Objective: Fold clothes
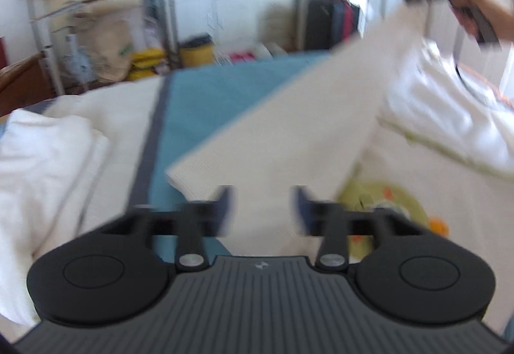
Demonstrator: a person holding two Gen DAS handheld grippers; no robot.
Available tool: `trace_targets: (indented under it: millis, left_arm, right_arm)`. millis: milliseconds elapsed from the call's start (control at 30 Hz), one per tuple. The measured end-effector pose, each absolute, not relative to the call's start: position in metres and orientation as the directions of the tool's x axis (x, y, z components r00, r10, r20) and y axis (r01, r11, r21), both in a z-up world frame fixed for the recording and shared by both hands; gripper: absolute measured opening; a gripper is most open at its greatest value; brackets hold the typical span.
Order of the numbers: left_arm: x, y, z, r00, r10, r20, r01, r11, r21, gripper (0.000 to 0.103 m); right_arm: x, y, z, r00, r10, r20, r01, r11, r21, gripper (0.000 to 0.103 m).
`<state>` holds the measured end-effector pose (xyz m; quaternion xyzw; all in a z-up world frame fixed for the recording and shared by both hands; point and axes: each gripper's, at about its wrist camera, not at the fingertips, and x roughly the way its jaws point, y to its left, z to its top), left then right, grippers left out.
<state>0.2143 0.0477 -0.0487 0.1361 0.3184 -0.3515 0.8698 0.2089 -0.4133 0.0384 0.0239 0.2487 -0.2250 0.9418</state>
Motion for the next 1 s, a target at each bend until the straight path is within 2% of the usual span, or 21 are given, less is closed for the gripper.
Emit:
trace_targets:
  millis: [67,133,167,200,233,300,433,500,567,600,633,700,733,767,833,933,1000]
  left_arm:
    - [0.218,0.041,-0.059,0.506,-0.485,-0.713,0.68,0.733,-0.016,0.076]
    - [0.228,0.04,-0.067,0.458,-0.472,-0.753,0.631,0.769,-0.098,0.076]
    - [0.232,0.042,-0.071,0.453,-0.477,-0.753,0.603,0.786,-0.134,0.066]
    - [0.236,0.043,-0.073,0.454,-0.476,-0.753,0.581,0.799,-0.154,0.024]
    - [0.238,0.042,-0.073,0.471,-0.456,-0.755,0.579,0.806,-0.126,0.001]
    - [0.244,0.039,-0.065,0.505,-0.425,-0.751,0.587,0.808,-0.063,0.003]
    - [0.3,0.046,-0.014,0.606,-0.4,-0.688,0.534,0.845,-0.021,0.003]
    - [0.355,0.059,0.007,0.649,-0.376,-0.661,0.437,0.896,-0.081,0.003]
    - [0.415,0.073,0.013,0.712,-0.299,-0.636,0.283,0.95,-0.13,0.003]
    - [0.441,0.08,0.011,0.731,-0.254,-0.633,0.197,0.967,-0.16,0.004]
    - [0.46,0.088,0.003,0.725,-0.219,-0.652,0.108,0.973,-0.206,0.005]
    - [0.492,0.105,-0.014,0.7,-0.168,-0.694,-0.063,0.954,-0.295,0.025]
    - [0.493,0.112,-0.022,0.678,-0.197,-0.708,-0.103,0.928,-0.358,0.026]
    - [0.488,0.115,-0.028,0.673,-0.236,-0.701,-0.095,0.913,-0.398,0.026]
    - [0.468,0.107,-0.035,0.683,-0.257,-0.683,0.008,0.938,-0.345,0.029]
    - [0.442,0.082,-0.044,0.667,-0.246,-0.703,0.166,0.969,-0.181,0.034]
    - [0.432,0.069,-0.047,0.637,-0.292,-0.714,0.235,0.955,-0.181,0.034]
  right_arm:
    - [0.211,-0.414,0.037,0.776,-0.403,-0.485,0.425,0.903,-0.069,0.002]
    - [0.214,-0.414,0.035,0.78,-0.387,-0.492,0.405,0.911,-0.074,0.002]
    - [0.214,-0.414,0.035,0.783,-0.377,-0.496,0.395,0.916,-0.072,0.003]
    - [0.212,-0.414,0.035,0.787,-0.364,-0.499,0.385,0.921,-0.065,0.003]
    - [0.212,-0.414,0.034,0.791,-0.348,-0.503,0.373,0.926,-0.055,0.003]
    - [0.219,-0.416,0.036,0.795,-0.315,-0.519,0.326,0.943,-0.073,0.003]
    - [0.278,-0.413,0.062,0.753,-0.269,-0.6,0.19,0.963,-0.192,0.003]
    - [0.318,-0.41,0.08,0.75,-0.25,-0.612,0.195,0.968,-0.155,0.003]
    - [0.357,-0.408,0.097,0.763,-0.228,-0.605,0.232,0.97,-0.073,0.008]
    - [0.372,-0.408,0.101,0.777,-0.215,-0.592,0.266,0.964,-0.001,0.027]
    - [0.38,-0.407,0.101,0.794,-0.2,-0.574,0.298,0.951,0.081,0.051]
    - [0.38,-0.403,0.097,0.846,-0.163,-0.507,0.33,0.908,0.257,0.058]
    - [0.374,-0.401,0.09,0.87,-0.128,-0.476,0.315,0.888,0.336,0.061]
    - [0.369,-0.398,0.08,0.879,-0.09,-0.469,0.299,0.87,0.392,0.062]
    - [0.36,-0.394,0.055,0.872,-0.019,-0.489,0.276,0.843,0.461,0.062]
    - [0.351,-0.387,0.011,0.806,0.07,-0.588,0.262,0.848,0.461,0.062]
    - [0.345,-0.383,-0.019,0.749,0.13,-0.649,0.258,0.845,0.467,0.062]
